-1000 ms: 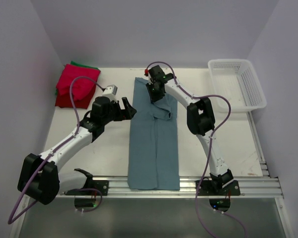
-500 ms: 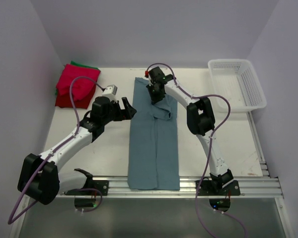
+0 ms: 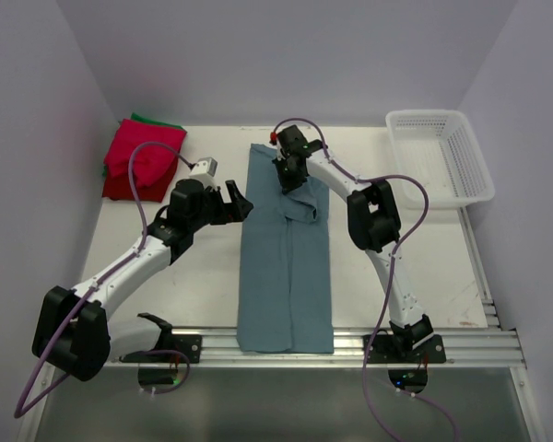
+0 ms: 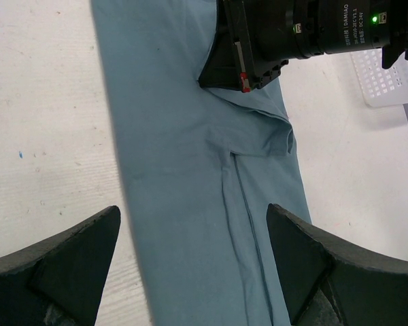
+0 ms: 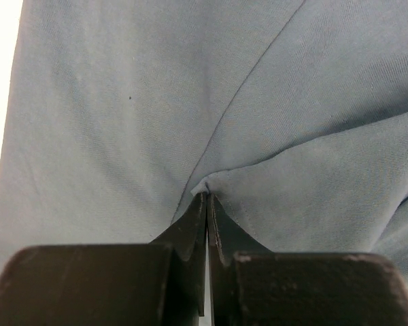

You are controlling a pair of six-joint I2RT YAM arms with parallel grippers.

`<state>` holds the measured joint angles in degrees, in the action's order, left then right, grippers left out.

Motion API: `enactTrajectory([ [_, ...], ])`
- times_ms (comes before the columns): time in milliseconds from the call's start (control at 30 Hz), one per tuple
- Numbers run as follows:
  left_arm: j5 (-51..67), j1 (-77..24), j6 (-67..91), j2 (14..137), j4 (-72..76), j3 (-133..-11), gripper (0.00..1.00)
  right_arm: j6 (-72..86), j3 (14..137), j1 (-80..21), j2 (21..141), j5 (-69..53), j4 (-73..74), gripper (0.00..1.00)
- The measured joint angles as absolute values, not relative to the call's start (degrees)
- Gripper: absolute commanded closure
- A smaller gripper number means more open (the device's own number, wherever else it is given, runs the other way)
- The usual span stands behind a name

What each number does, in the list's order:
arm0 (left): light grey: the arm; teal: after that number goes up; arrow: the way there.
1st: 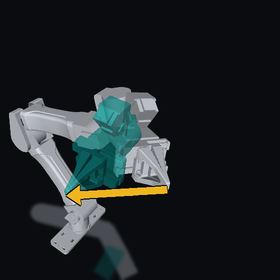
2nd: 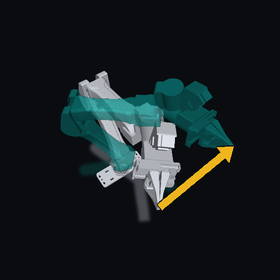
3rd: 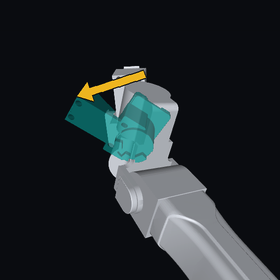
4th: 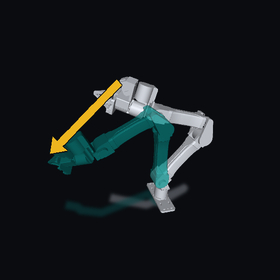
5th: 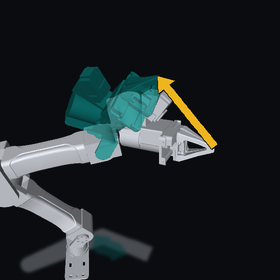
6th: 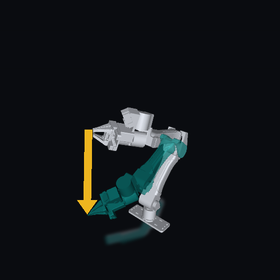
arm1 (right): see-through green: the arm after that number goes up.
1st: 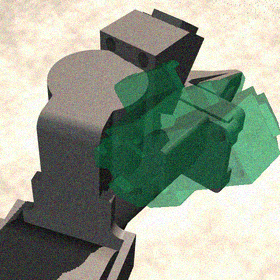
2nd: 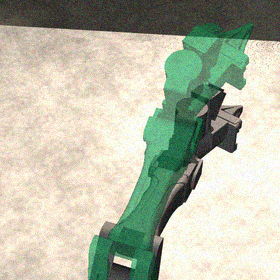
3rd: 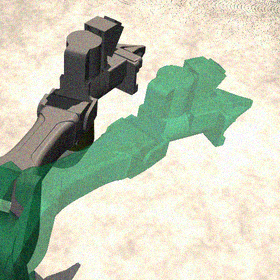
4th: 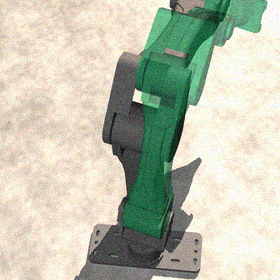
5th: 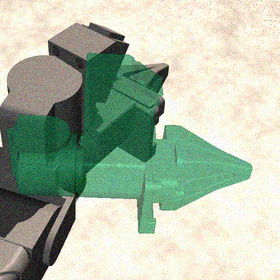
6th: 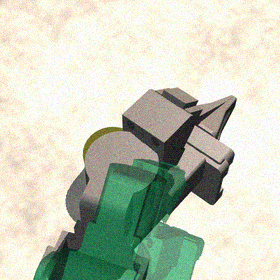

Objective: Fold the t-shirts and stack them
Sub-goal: Fold the tshirt

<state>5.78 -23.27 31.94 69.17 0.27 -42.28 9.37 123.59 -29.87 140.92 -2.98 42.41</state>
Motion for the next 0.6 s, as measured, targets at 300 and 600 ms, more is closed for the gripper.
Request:
enactTrajectory([
  [300,5.8,-23.2,31.9,68.6,0.3,-42.3,0.08,9.3,122.7,-29.9,140.2,-2.5,42.1,1.0],
  [600,5.8,-23.1,31.9,68.6,0.3,-42.3,0.08,9.2,117.3,-29.9,131.7,4.2,41.8,1.0],
])
